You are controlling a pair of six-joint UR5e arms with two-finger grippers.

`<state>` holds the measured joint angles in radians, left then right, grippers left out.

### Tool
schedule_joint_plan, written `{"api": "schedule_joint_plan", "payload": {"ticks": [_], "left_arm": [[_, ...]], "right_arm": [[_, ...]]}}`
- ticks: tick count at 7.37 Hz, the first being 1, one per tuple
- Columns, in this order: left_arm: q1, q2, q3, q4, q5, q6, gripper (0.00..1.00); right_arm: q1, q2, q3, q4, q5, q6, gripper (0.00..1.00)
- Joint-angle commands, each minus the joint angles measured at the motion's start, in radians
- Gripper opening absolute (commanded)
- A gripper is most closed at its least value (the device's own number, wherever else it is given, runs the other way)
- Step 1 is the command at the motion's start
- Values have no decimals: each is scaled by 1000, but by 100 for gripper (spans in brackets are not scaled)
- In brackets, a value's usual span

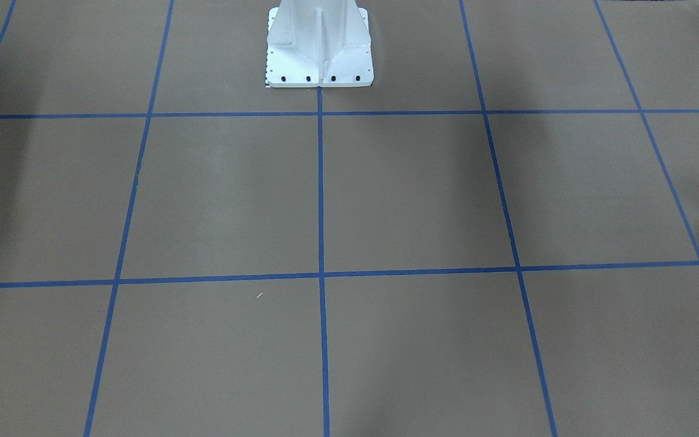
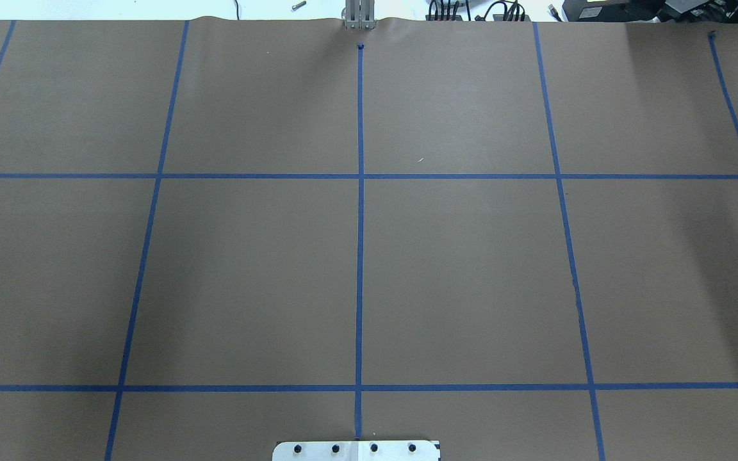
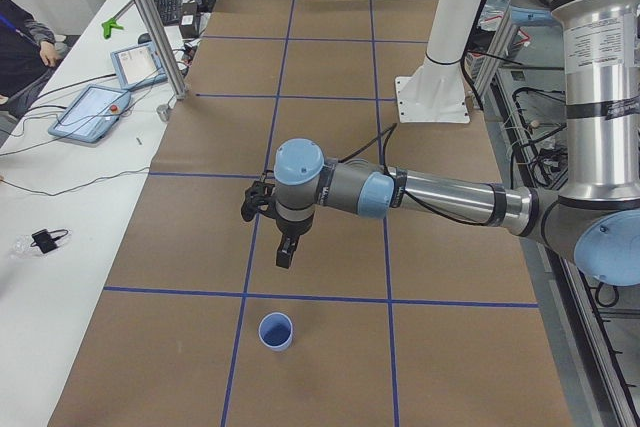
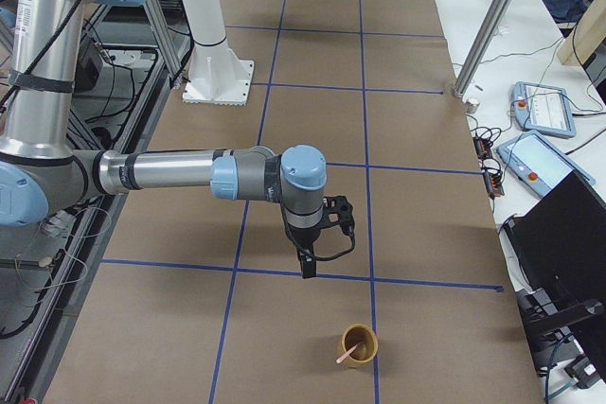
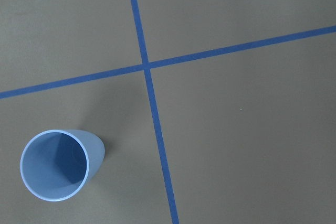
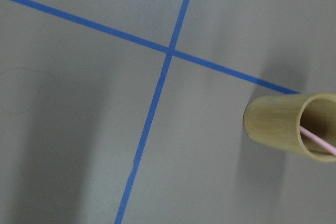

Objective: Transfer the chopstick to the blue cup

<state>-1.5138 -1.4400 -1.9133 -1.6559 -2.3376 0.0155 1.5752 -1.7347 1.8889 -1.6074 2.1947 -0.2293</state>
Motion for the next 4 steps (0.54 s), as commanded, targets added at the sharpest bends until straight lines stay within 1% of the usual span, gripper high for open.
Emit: {"api": "schedule_joint_plan", "payload": {"ticks": [1,2,3,4], "left_arm": [[-14,-60,3,-95,9,-8,99],[-22,-104,70,-151,24,-14,99],[-22,-105,68,-154,24,-8,99],[-22,-111,79,-163,27,-8,99]], "right_arm": [[0,21,-14,30,5,7,100],[0,11,-7,35,7,1,100],[2,7,-8,97,64,7,100],[0,18,-5,127,103,116,100]]}}
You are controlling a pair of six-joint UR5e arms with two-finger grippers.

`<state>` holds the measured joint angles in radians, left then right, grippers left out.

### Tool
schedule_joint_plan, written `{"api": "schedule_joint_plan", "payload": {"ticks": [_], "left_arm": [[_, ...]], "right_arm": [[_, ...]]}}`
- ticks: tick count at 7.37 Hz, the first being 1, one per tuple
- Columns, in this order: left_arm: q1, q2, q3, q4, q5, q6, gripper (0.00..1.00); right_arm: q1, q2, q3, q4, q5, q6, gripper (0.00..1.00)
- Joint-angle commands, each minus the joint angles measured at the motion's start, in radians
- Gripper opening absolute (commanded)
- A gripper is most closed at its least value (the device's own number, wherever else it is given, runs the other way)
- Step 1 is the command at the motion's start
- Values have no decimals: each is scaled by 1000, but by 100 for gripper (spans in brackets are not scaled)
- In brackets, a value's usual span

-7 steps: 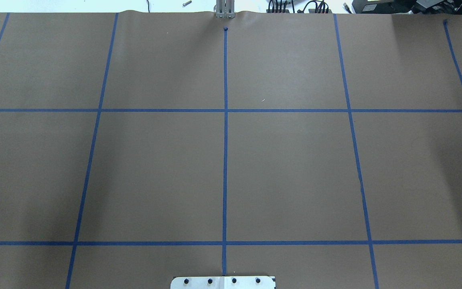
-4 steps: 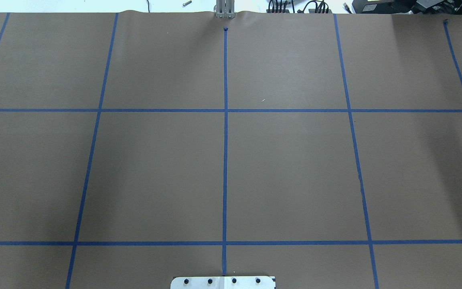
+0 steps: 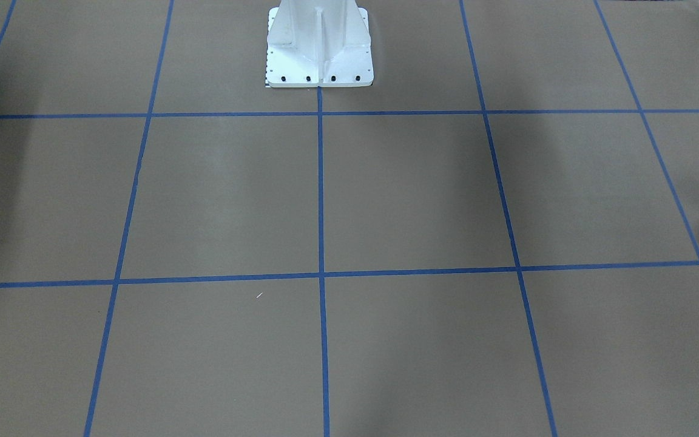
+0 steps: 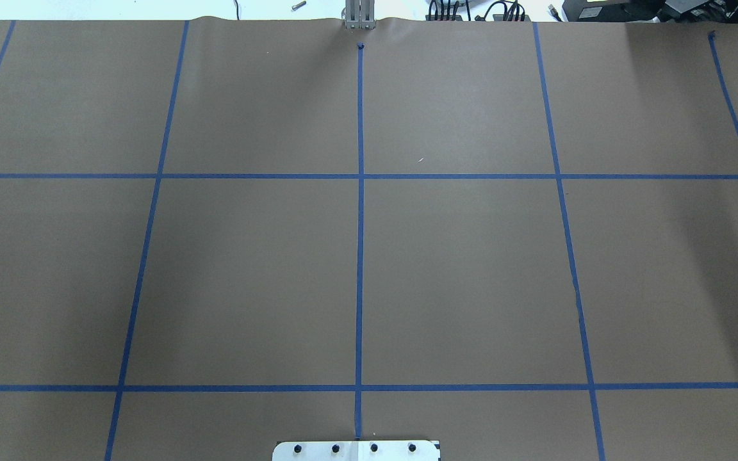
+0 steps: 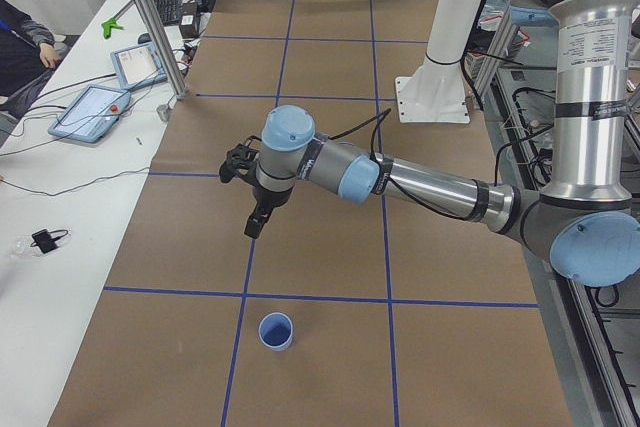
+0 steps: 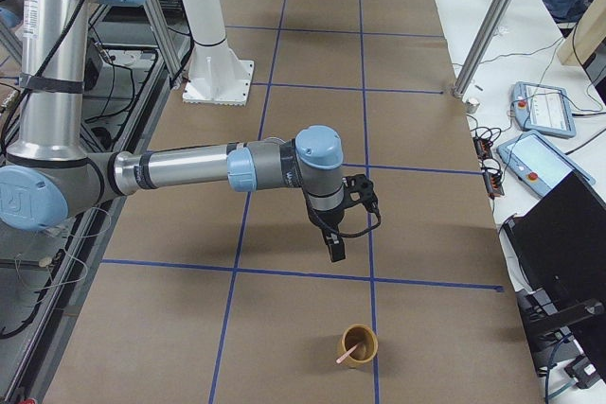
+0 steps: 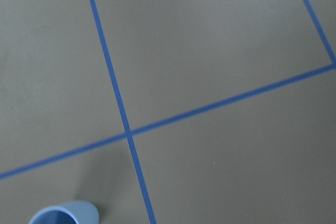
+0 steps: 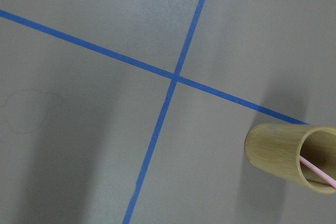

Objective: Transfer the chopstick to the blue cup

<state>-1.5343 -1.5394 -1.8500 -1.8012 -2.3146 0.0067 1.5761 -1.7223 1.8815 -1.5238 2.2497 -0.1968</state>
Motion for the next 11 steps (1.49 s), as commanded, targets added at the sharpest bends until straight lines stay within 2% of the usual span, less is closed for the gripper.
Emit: {"api": "schedule_joint_plan", "payload": {"ticks": [1,2,3,4,5,8,11], "left_arm": [[-3,4,24,-123,4,-1,99],[-4,75,26,-256,3,-23,99],[-1,62,55,-330,11,-89,98],[-3,80,90,-339,12,-91,98],[-1,103,153,-349,59,-88,98],[0,91,394,-430,73,-97,98],[20,79,439,-443,64,-97,98]], "right_arm": [[-11,30,16,89,62,273,100],[-39,36,16,129,76,349,100],[-71,47,19,131,80,376,100],[-108,82,30,131,102,445,100],[-157,90,28,135,97,477,100],[-192,87,30,137,93,476,100],[-200,86,25,146,96,475,100]]}}
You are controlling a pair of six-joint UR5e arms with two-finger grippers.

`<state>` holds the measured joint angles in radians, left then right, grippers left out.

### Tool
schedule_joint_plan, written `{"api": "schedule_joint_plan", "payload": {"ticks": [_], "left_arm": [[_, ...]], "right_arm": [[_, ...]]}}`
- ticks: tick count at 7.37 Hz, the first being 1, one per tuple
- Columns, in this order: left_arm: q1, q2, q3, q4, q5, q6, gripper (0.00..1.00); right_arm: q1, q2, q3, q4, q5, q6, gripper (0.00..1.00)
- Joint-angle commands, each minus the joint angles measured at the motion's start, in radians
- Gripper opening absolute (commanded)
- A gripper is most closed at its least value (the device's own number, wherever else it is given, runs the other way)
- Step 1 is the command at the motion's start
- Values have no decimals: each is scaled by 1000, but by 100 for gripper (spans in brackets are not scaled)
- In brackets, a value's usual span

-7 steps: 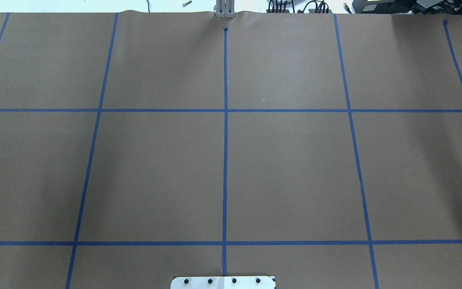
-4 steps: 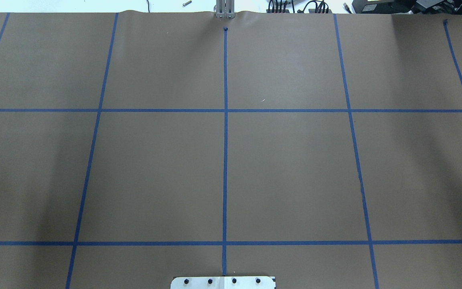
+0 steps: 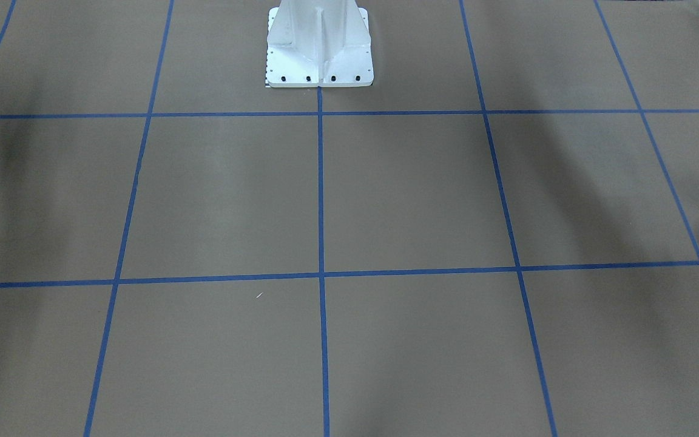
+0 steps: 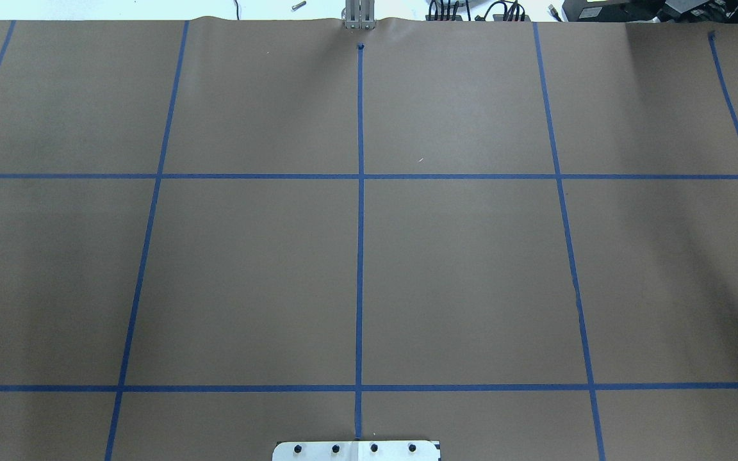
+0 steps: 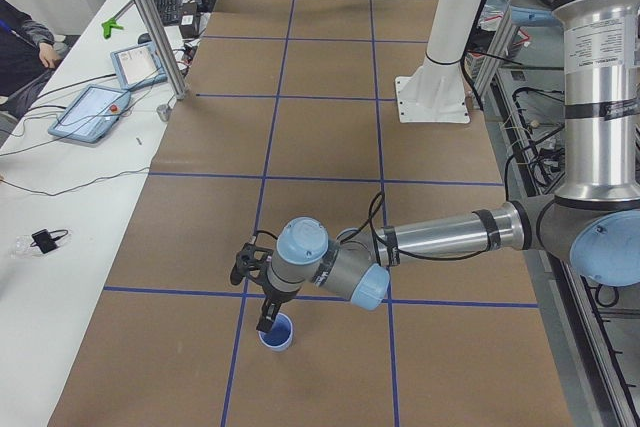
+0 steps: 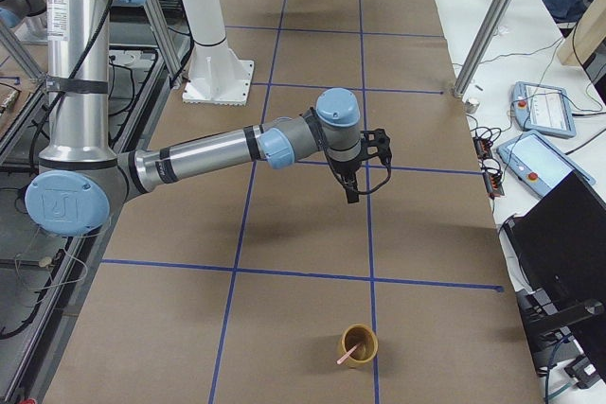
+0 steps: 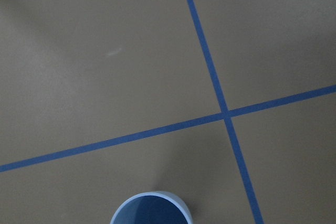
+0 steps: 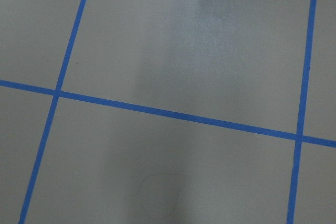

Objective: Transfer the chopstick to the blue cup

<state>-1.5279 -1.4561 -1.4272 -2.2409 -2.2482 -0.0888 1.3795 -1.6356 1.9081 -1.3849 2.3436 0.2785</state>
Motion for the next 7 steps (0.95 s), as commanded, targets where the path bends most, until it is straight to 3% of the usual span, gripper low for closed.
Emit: {"api": "schedule_joint_plan", "payload": {"ticks": [1,5,6,7], "left_arm": [[31,-19,34,-3,-4,0,98],[123,-24,80,-6,1,4,98],[126,-24,93,-15,-1,3,89],[138,-26,102,-20,2,3,55]], "right_arm": [[-4,-12,-6,45,3,2,100],[-8,-18,-17,55,3,2,100],[-11,-18,-17,55,0,2,100],[-13,-18,-17,58,0,-1,100]]}}
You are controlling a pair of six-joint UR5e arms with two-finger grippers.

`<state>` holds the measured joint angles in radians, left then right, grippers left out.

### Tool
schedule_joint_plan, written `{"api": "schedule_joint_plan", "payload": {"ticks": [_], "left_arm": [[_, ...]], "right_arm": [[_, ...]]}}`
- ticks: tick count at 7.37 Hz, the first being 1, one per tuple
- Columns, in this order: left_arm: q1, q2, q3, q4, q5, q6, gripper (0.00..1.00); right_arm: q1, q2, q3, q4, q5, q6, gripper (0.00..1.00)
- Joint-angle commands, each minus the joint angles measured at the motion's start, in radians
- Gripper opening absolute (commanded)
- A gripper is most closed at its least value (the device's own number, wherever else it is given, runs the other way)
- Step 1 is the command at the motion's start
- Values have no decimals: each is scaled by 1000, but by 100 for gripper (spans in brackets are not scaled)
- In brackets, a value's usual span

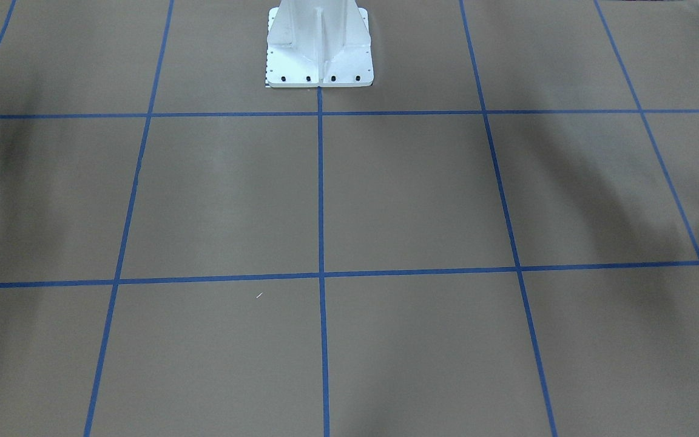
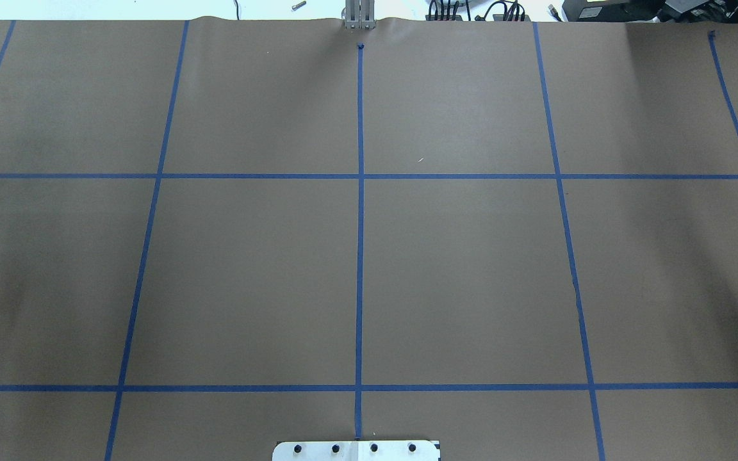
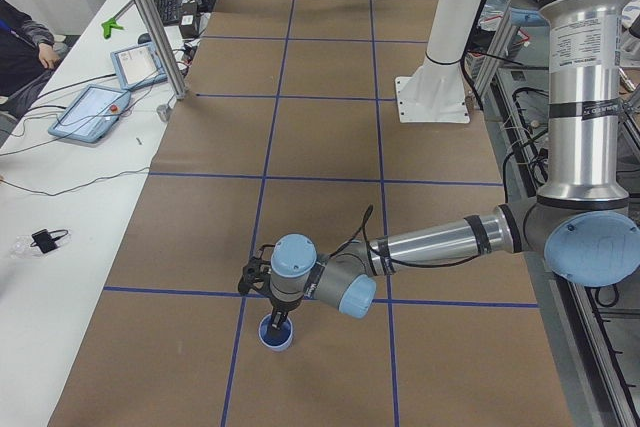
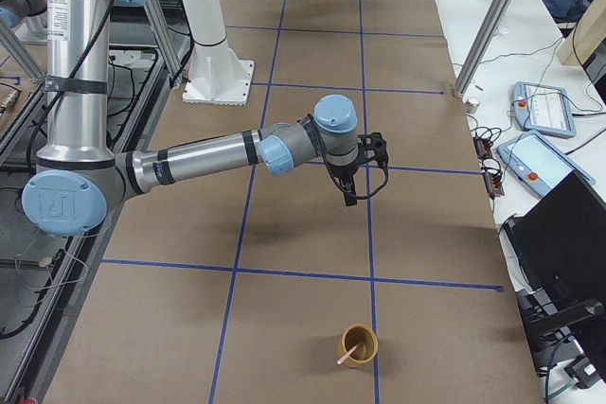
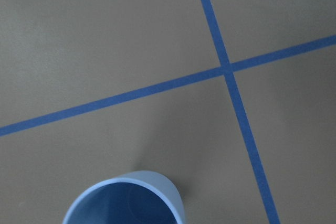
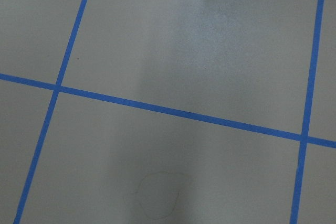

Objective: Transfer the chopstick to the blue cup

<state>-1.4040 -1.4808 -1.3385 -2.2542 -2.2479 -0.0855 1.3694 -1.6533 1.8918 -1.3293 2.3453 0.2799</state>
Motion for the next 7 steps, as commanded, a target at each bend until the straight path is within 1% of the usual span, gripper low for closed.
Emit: {"api": "schedule_joint_plan", "payload": {"ticks": [1,2,5,6,7], "left_arm": [[20,-1,18,-8,2,1,19],[20,-1,21,-8,7,3,0],[19,-1,-13,-1,-7,6,0],[14,-4,-54,19,-74,4,0],[1,-3,-136,57,-113,1,0]], "right_arm": [[-6,-2,-9,30,-3,-2,100],[-6,-2,-23,45,-3,-2,100],[-6,-2,-30,64,-3,-2,100],[-6,-2,-30,64,-3,-2,100],[-6,-3,-30,65,-3,-4,100]]}}
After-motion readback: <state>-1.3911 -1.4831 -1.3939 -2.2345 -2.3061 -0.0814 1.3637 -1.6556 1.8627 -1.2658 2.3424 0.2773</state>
